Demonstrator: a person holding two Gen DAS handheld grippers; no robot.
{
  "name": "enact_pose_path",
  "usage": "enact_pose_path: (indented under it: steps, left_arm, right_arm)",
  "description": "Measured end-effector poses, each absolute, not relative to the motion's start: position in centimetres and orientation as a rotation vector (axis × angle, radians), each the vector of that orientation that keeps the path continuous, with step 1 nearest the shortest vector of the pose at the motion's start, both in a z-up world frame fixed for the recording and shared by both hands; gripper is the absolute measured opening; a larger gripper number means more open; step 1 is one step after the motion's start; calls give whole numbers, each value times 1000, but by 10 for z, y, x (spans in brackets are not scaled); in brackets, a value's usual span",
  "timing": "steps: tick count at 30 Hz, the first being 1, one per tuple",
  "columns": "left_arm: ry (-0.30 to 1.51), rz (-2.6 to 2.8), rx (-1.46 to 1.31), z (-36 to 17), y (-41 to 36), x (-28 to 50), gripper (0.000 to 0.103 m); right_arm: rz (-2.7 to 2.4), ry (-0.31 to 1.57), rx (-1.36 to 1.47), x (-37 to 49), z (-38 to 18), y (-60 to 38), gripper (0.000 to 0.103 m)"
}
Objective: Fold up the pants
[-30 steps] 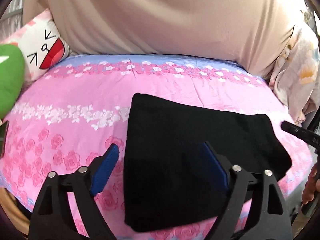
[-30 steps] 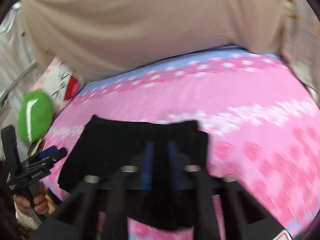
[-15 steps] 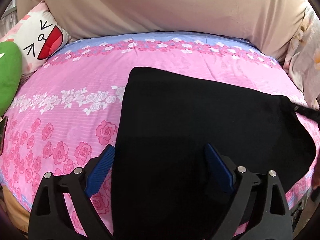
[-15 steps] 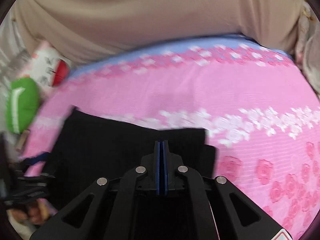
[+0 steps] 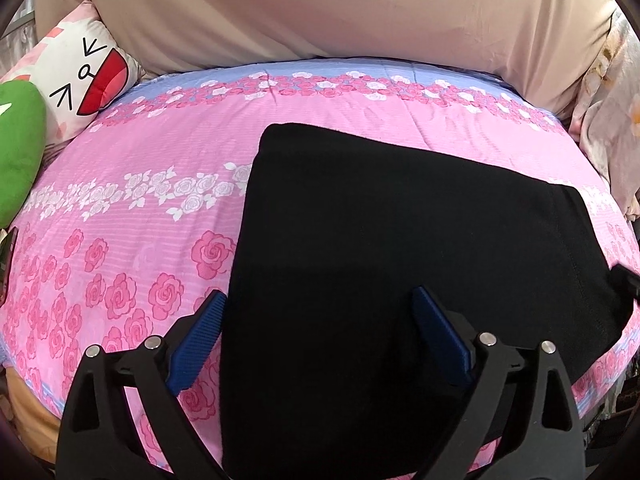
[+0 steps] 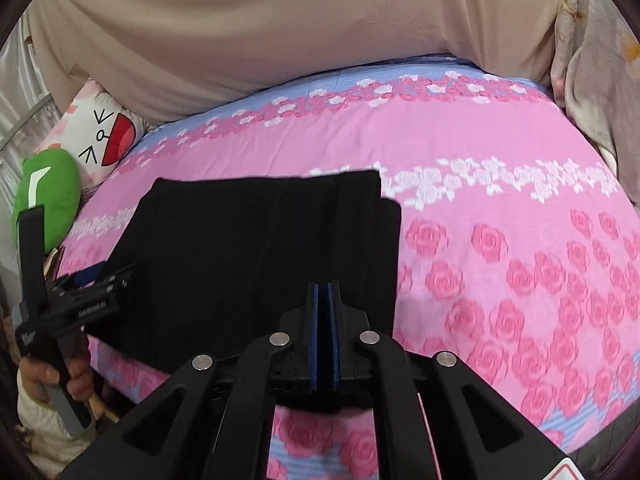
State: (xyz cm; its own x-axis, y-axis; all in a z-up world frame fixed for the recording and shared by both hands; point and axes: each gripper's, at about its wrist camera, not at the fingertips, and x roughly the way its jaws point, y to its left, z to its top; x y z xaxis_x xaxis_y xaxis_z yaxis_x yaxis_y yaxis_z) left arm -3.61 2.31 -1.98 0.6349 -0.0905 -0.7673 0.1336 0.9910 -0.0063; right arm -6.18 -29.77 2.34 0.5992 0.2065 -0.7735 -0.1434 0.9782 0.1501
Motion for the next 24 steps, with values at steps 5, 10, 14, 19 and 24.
enact_pose_path:
  steps: [5,10,14,19,24]
  left_arm:
    - [876,-126,53,-23,24,-38,94]
    - [876,-120,64,-20,22,-43,94]
    - [882,-121,62,-20,21,-43,94]
    - [894,-135,60,-15,23,-49,94]
    - [952,-214,-60,-16,41,-57,97]
  right_arm:
    - [181,927,127,-67,9,-321,6]
    - [207,874,62,-83,33,-302,16]
    - [172,927,65,-76,8,-309,18]
    - [176,907,120,-81,27,-317,21]
    - [186,907,184,-88,32,-326,69]
